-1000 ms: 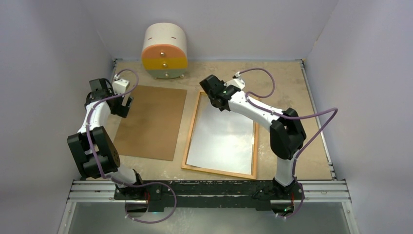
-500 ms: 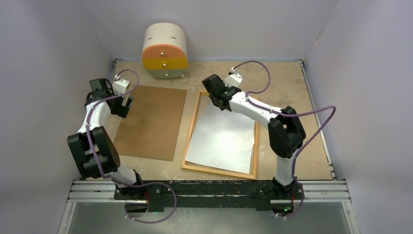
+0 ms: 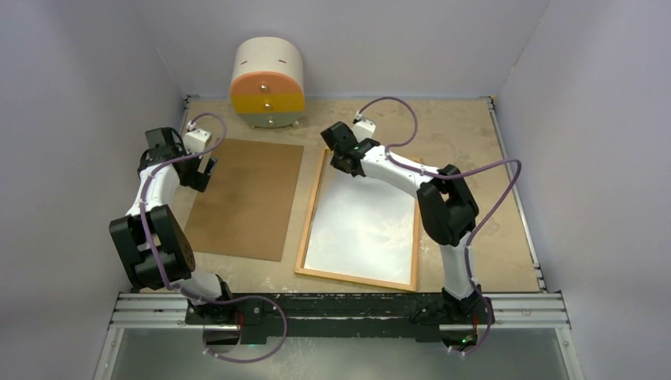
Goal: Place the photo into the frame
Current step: Turn over the photo from the photo frame, then pick up the photo frame item at the center of the board.
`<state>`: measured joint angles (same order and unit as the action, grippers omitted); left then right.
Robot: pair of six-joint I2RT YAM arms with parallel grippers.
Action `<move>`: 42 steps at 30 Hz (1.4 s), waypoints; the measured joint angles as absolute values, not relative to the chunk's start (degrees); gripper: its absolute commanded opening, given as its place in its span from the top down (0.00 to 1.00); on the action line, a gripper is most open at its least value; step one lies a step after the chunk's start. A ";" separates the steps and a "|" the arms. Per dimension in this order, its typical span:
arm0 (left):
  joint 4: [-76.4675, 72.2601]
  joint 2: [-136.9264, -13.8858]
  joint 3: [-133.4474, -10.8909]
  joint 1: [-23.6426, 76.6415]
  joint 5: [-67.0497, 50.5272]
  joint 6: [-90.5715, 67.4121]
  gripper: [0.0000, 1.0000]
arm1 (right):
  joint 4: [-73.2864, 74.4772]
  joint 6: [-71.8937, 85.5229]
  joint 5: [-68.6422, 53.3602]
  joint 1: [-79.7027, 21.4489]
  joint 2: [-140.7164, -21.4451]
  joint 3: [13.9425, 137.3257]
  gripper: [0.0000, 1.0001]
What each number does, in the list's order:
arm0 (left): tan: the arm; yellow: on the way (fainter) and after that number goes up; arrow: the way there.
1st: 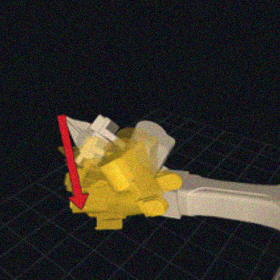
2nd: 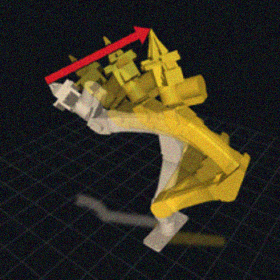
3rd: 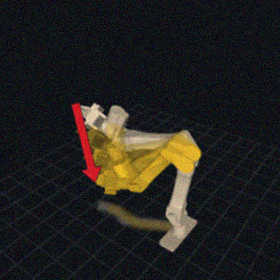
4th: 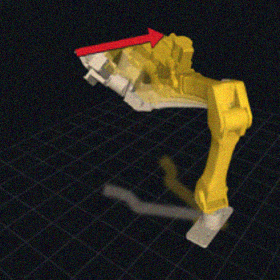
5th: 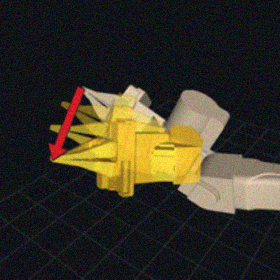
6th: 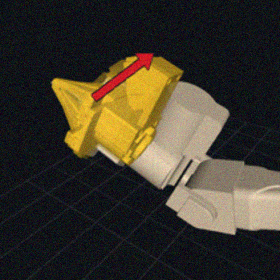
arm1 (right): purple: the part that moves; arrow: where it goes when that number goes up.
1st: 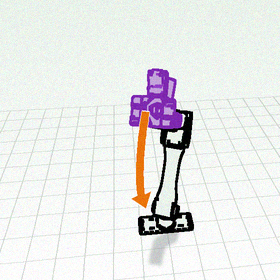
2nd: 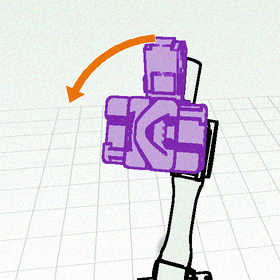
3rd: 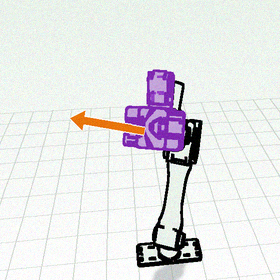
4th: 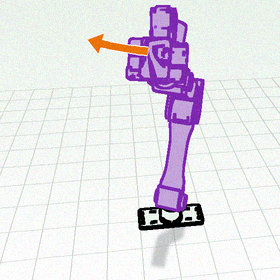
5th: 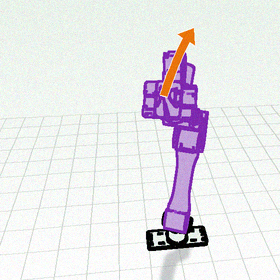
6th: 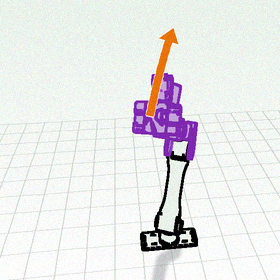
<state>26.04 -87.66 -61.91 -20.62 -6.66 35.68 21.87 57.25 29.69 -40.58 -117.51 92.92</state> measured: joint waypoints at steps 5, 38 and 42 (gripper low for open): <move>26.30 -87.90 -61.91 -20.62 -6.66 35.66 0.04 | 21.82 55.99 27.38 -40.32 -117.38 92.92 0.27; 21.96 -104.01 -67.59 -22.41 5.17 34.02 0.09 | 9.54 58.67 10.98 -51.16 -122.89 96.01 0.10; 21.41 -105.54 -67.70 -22.44 4.67 32.99 0.11 | 10.15 60.97 10.87 -50.85 -126.80 96.55 0.11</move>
<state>21.41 -105.54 -67.70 -22.44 4.67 32.99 10.15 60.97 10.87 -50.85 -126.80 96.55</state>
